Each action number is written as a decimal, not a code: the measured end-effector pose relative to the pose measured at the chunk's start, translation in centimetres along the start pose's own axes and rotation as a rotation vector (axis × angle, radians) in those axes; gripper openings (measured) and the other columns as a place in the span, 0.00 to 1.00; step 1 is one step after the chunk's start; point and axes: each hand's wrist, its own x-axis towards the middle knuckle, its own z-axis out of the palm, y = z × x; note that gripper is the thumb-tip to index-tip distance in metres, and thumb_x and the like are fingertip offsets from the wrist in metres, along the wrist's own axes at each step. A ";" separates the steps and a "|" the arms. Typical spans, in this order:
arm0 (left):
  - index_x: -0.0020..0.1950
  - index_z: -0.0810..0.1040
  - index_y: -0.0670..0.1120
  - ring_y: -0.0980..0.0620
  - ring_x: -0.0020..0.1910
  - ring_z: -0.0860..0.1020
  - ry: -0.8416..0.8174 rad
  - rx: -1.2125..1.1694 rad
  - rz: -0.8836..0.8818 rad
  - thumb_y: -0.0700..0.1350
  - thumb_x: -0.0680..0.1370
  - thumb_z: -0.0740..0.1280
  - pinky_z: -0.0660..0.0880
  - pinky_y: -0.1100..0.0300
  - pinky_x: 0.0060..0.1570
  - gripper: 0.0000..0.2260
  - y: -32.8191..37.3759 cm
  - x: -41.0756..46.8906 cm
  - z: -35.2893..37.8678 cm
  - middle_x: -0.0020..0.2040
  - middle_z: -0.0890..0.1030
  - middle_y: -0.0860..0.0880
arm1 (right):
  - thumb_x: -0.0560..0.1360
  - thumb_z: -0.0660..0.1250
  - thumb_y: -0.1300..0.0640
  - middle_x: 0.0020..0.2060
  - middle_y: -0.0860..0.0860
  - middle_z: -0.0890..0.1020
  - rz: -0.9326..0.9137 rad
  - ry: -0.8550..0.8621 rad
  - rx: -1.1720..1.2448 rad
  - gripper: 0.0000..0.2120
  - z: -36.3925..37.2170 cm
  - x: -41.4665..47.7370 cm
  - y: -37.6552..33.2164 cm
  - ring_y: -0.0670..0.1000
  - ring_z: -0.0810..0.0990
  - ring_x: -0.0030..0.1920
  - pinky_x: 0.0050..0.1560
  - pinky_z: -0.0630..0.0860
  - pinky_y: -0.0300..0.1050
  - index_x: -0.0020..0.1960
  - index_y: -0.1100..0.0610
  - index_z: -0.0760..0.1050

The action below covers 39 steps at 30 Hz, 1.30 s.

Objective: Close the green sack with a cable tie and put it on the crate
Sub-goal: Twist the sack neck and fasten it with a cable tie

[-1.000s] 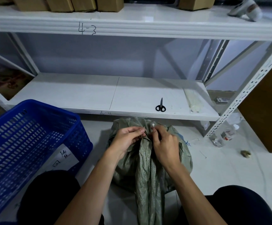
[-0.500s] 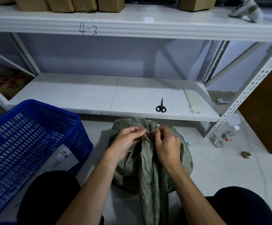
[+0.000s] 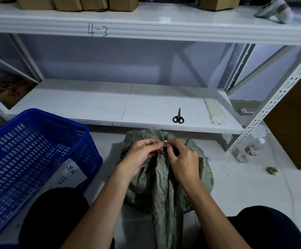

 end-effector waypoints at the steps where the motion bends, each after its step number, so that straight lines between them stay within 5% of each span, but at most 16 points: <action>1: 0.46 0.85 0.46 0.57 0.44 0.83 0.003 0.001 0.000 0.38 0.77 0.71 0.75 0.62 0.51 0.05 0.0 0.0 0.0 0.41 0.86 0.50 | 0.76 0.70 0.55 0.34 0.49 0.86 -0.013 0.004 -0.001 0.04 0.0 0.0 0.0 0.50 0.82 0.30 0.32 0.77 0.44 0.50 0.51 0.82; 15: 0.47 0.85 0.45 0.57 0.44 0.83 0.006 0.014 -0.012 0.37 0.77 0.71 0.76 0.64 0.49 0.05 0.0 -0.1 0.0 0.41 0.86 0.50 | 0.76 0.70 0.53 0.41 0.48 0.87 -0.072 -0.031 -0.057 0.05 0.1 0.0 0.5 0.51 0.84 0.35 0.36 0.80 0.48 0.51 0.50 0.82; 21: 0.46 0.84 0.42 0.56 0.40 0.85 0.022 -0.017 0.019 0.32 0.75 0.70 0.81 0.64 0.48 0.06 0.1 -0.2 0.0 0.38 0.86 0.48 | 0.77 0.64 0.49 0.37 0.49 0.83 -0.192 -0.041 -0.194 0.08 0.0 0.2 0.6 0.56 0.81 0.32 0.29 0.76 0.49 0.48 0.51 0.80; 30: 0.49 0.83 0.43 0.53 0.41 0.84 0.016 -0.086 0.064 0.34 0.71 0.74 0.80 0.64 0.48 0.09 0.0 0.3 0.1 0.40 0.86 0.45 | 0.79 0.63 0.50 0.37 0.48 0.80 -0.240 -0.090 -0.197 0.10 -0.4 0.3 0.6 0.55 0.80 0.33 0.30 0.74 0.47 0.48 0.52 0.81; 39: 0.47 0.87 0.43 0.50 0.49 0.86 0.045 0.231 -0.008 0.38 0.74 0.74 0.79 0.56 0.54 0.04 1.7 0.3 -0.6 0.47 0.88 0.43 | 0.77 0.68 0.54 0.37 0.49 0.79 -0.269 -0.148 -0.285 0.04 -0.6 0.3 0.5 0.56 0.79 0.33 0.31 0.74 0.47 0.50 0.51 0.82</action>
